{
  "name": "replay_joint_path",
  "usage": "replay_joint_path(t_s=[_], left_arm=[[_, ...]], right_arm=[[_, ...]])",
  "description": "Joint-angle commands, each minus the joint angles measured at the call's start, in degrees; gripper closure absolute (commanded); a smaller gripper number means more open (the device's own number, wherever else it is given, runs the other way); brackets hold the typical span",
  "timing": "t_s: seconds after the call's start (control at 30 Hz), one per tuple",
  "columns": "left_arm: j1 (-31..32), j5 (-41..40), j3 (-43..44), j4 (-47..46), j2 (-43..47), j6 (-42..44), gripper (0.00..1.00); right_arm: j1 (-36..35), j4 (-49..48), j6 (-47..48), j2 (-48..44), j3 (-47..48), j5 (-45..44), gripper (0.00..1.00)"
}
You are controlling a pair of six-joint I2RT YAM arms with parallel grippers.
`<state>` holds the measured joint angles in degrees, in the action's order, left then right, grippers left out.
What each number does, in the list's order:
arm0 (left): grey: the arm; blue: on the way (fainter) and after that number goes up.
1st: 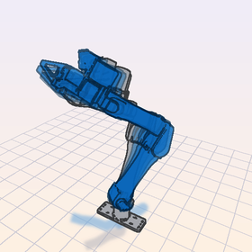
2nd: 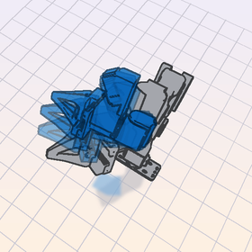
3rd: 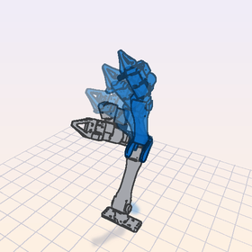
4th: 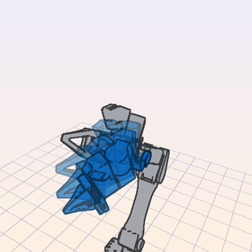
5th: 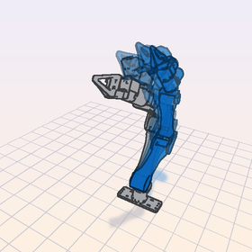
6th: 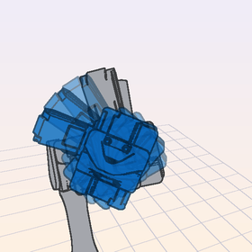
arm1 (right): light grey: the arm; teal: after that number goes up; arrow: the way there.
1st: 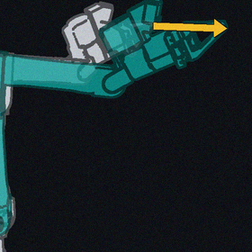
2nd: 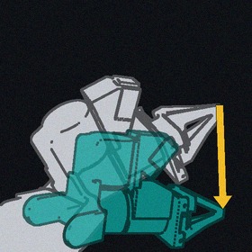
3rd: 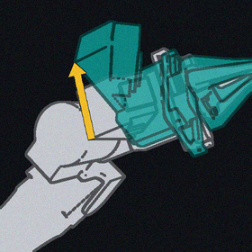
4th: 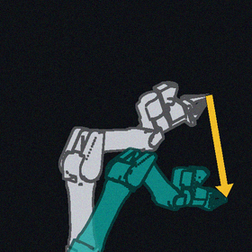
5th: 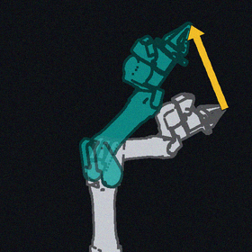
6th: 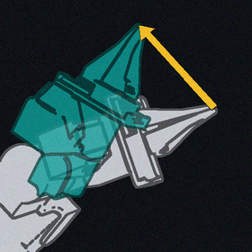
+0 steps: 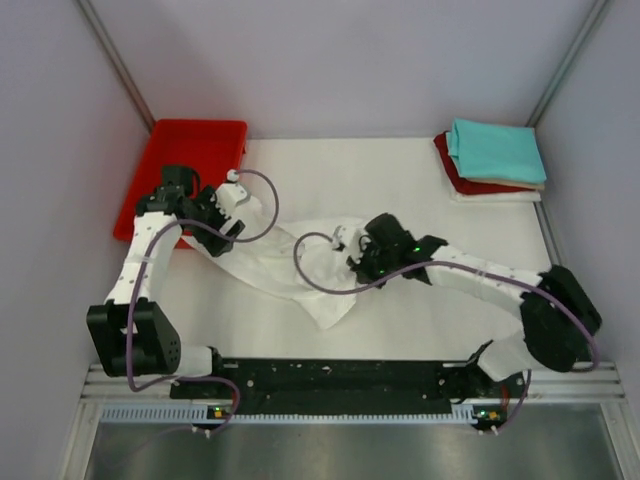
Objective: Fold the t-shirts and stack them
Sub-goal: Move the tshirt to the center of the board
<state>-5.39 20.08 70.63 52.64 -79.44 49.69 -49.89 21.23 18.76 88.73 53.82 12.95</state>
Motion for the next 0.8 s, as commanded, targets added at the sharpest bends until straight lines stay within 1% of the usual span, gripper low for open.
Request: replay_joint_path(t_s=[0.0, 0.03, 0.17, 0.27, 0.33, 0.47, 0.6, 0.7, 0.77], left_arm=[[5.1, 4.4, -2.4, 3.2, 1.9, 4.4, 0.10], [7.9, 4.2, -3.6, 3.3, 2.1, 5.2, 0.10], [14.0, 0.9, -7.2, 1.1, 1.7, 5.2, 0.10], [17.6, -0.4, -7.6, 0.4, 0.3, 4.8, 0.10], [19.5, -1.3, -8.3, -0.6, -0.3, 4.6, 0.10], [22.3, -3.3, -9.2, -2.5, -1.2, 3.4, 0.10], [24.1, -2.9, -9.1, -1.5, -1.8, 3.3, 0.10], [25.4, -1.9, -10.8, -0.9, -2.3, 4.3, 0.10], [25.8, -2.5, -12.4, -0.7, -3.5, 5.1, 0.11]], right_arm=[[10.3, 0.5, -2.9, -14.5, -2.7, 3.6, 1.00], [12.9, 0.4, -3.3, -16.5, -3.5, 3.7, 1.00], [23.5, 0.4, -8.0, -21.1, -4.0, 0.3, 1.00], [31.1, -0.8, -11.1, -24.1, -3.9, 2.2, 1.00], [33.3, -1.0, -11.1, -25.9, -3.6, 1.9, 1.00], [34.6, -0.2, -10.9, -29.2, -3.5, 1.1, 1.00], [40.8, 1.4, -12.7, -32.3, -1.7, 0.8, 1.00], [41.3, 2.3, -10.9, -33.8, -1.1, 1.6, 1.00], [41.4, 4.2, -10.8, -33.5, 0.0, 0.4, 1.00]])
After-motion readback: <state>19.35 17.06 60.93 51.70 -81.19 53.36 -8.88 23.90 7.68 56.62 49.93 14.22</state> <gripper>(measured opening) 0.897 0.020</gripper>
